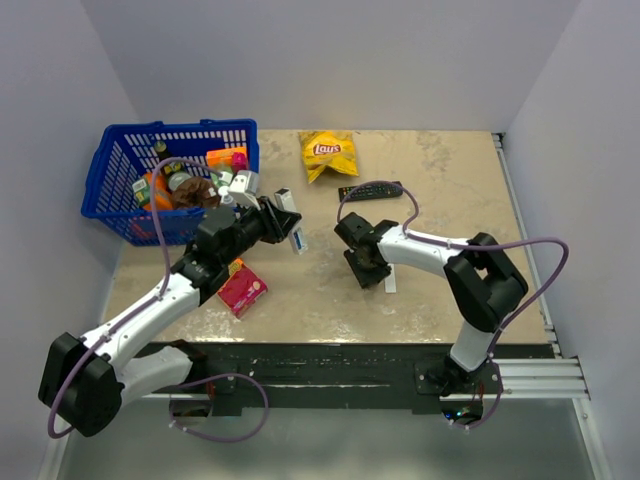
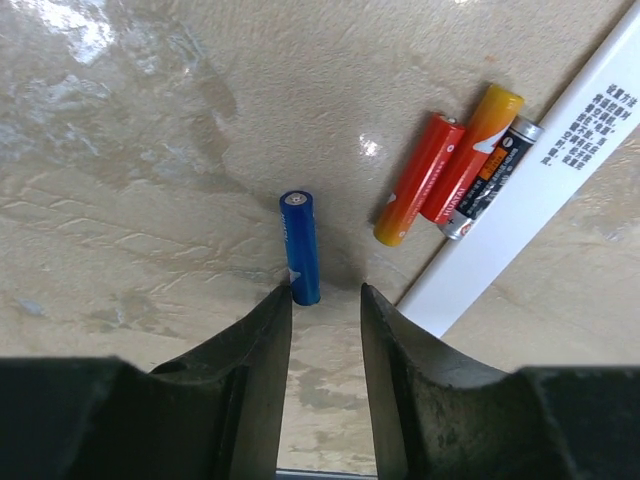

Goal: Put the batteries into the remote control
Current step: Adjust the battery at the center of the board, then pick up the battery from the center of the board, then load the battery into the remote control.

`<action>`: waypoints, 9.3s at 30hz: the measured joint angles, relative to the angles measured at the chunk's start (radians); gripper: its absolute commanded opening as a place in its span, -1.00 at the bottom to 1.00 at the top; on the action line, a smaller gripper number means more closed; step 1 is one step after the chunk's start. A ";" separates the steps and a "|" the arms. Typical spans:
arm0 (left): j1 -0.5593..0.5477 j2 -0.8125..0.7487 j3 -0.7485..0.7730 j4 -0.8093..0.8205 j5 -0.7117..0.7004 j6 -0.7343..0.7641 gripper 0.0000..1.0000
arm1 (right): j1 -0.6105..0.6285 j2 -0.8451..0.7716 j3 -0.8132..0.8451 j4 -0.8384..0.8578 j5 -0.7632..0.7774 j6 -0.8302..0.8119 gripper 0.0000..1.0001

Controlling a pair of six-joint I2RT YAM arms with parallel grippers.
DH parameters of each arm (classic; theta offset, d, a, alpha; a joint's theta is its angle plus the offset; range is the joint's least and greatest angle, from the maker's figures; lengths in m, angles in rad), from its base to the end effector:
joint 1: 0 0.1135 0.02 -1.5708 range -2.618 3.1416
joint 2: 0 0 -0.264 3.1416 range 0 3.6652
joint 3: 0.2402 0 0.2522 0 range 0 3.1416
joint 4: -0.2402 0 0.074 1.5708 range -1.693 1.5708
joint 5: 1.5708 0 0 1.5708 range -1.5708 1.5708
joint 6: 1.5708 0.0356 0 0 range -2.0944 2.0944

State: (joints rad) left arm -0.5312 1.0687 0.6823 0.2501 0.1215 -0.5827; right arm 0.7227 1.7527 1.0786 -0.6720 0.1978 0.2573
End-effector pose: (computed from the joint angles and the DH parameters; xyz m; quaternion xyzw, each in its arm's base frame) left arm 0.2140 -0.1308 0.2933 0.0205 0.7530 -0.3857 0.5328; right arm 0.2453 0.2070 0.1609 -0.2173 0.9647 -0.0341 0.1446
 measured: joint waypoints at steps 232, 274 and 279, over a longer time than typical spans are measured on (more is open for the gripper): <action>-0.079 -0.226 0.000 -0.192 -0.185 0.130 -1.00 | -0.031 0.052 0.060 0.010 -0.341 -0.448 -0.42; -0.079 -0.174 -0.013 -0.045 -0.164 0.056 -1.00 | 0.037 -0.229 0.042 0.013 -0.353 -0.276 -1.00; -0.079 -0.138 -0.026 0.038 -0.154 0.029 -1.00 | 0.037 -0.347 0.109 0.012 -0.358 -0.238 -1.00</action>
State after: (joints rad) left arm -0.6102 0.9306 0.6559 0.2878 -0.0322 -0.5541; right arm 0.7593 1.4055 1.1873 -0.6598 -0.1600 0.0189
